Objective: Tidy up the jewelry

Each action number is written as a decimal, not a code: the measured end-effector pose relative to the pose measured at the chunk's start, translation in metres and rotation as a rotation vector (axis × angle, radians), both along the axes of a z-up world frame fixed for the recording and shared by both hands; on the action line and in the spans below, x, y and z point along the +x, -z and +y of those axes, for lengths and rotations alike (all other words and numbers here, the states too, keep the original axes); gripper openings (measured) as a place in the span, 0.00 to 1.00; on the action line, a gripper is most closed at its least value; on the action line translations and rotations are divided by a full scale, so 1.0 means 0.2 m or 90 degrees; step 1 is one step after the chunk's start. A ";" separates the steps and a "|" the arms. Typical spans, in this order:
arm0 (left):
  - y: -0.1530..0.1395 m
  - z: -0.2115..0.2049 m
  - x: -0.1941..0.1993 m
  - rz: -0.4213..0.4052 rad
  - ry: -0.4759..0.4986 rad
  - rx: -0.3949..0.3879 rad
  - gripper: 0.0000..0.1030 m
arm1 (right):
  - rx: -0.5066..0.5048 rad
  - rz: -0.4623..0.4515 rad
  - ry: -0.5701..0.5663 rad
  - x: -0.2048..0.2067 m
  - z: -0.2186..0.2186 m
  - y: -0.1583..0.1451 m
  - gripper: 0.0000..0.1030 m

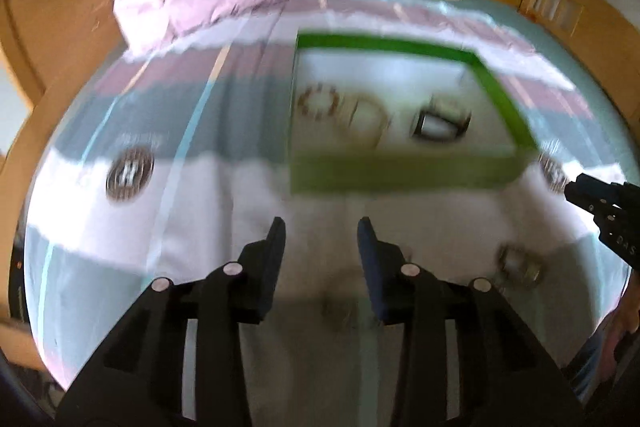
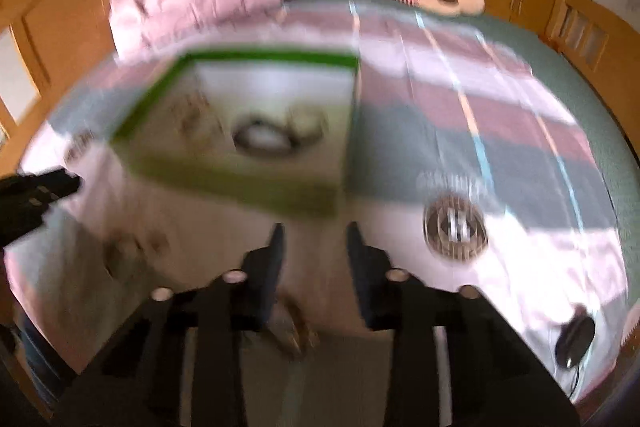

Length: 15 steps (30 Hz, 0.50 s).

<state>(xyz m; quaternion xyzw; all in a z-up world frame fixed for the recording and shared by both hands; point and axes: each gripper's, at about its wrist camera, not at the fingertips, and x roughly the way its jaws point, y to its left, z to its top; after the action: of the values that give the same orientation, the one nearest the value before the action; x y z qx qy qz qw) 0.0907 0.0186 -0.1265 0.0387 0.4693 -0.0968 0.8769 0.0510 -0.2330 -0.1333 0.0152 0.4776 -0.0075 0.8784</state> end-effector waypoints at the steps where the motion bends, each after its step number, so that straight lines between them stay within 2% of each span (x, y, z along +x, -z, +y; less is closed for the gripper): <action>1: 0.03 0.01 -0.02 0.011 -0.001 -0.006 0.36 | 0.007 0.017 0.011 0.00 -0.02 0.05 0.22; 7: 0.15 0.08 -0.08 0.053 -0.028 -0.005 0.36 | 0.040 0.067 0.023 -0.05 -0.02 0.21 0.22; 13: 0.16 0.11 -0.10 0.053 -0.038 -0.003 0.36 | 0.052 0.075 -0.012 -0.05 0.09 0.21 0.22; 15: 0.15 0.09 -0.10 0.053 -0.034 -0.006 0.36 | 0.084 0.061 -0.046 -0.05 0.13 0.17 0.22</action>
<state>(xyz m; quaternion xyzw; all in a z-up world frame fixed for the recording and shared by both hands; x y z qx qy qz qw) 0.0708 0.0376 -0.1573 0.0182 0.5060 -0.0768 0.8589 0.0401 -0.2061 -0.1668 0.0553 0.5191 0.0545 0.8512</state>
